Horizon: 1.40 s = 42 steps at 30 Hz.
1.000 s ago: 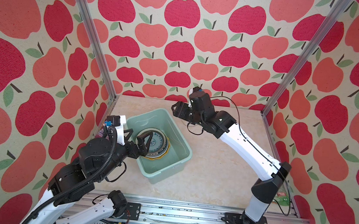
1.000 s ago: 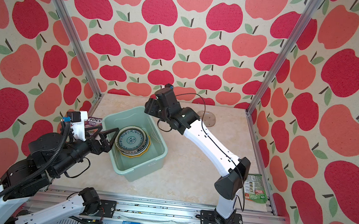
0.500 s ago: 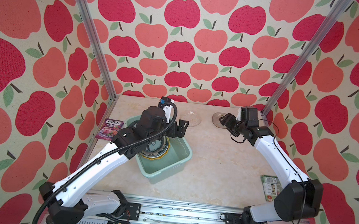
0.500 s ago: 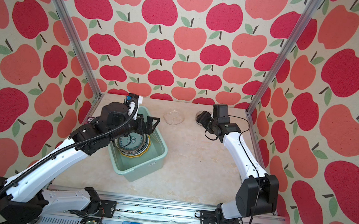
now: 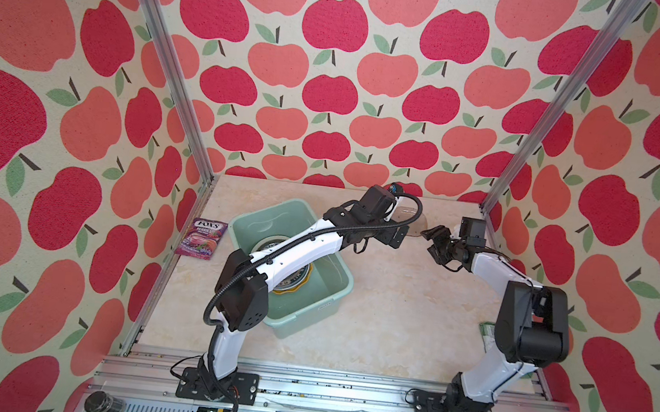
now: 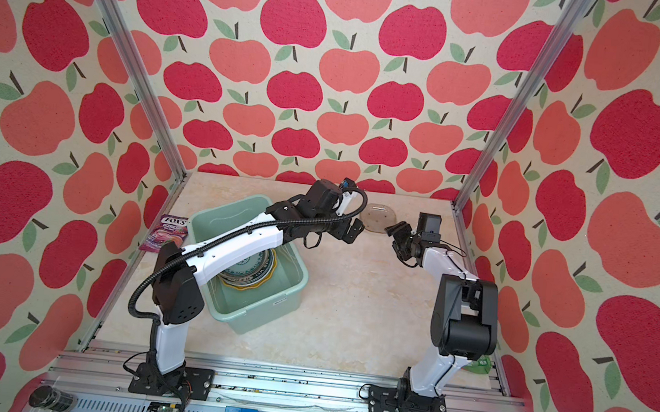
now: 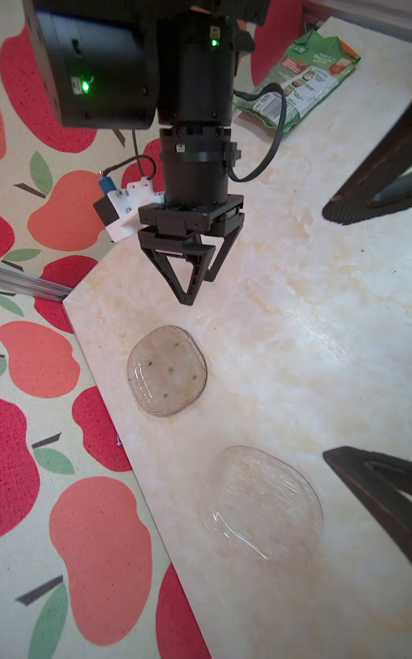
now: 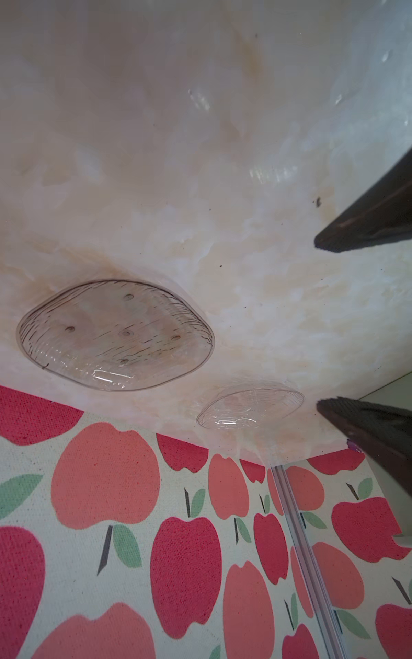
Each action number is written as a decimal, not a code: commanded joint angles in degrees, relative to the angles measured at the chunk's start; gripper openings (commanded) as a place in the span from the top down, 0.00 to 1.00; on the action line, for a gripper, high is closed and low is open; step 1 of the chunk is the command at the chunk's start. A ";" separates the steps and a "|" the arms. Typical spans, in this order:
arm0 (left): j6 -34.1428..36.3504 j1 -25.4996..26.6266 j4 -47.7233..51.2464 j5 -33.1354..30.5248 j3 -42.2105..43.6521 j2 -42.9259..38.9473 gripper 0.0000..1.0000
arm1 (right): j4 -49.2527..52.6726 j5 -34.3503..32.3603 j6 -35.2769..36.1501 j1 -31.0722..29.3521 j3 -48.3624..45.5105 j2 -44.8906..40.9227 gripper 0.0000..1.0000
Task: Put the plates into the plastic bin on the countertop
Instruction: 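Grasp the clear glass plate's rim with the right gripper and lift it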
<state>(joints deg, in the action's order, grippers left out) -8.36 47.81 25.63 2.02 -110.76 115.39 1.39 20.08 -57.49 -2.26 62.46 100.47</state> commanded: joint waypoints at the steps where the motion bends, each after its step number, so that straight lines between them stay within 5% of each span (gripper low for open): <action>1: 6.47 0.79 3.25 0.34 -6.05 4.54 0.01 | -9.12 4.12 -6.13 0.66 -0.92 4.18 0.32; 13: 7.54 1.06 6.35 1.54 -15.62 14.86 0.01 | -25.80 6.17 -16.38 0.79 1.75 19.61 0.40; 42: 4.84 0.31 0.07 0.94 -4.20 5.22 0.01 | -19.06 3.65 -12.45 -0.13 7.51 26.24 0.93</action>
<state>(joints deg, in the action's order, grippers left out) -2.33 48.53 27.57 3.05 -115.59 122.58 -22.90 24.51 -72.14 -2.13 69.54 124.97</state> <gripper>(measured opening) 0.995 0.084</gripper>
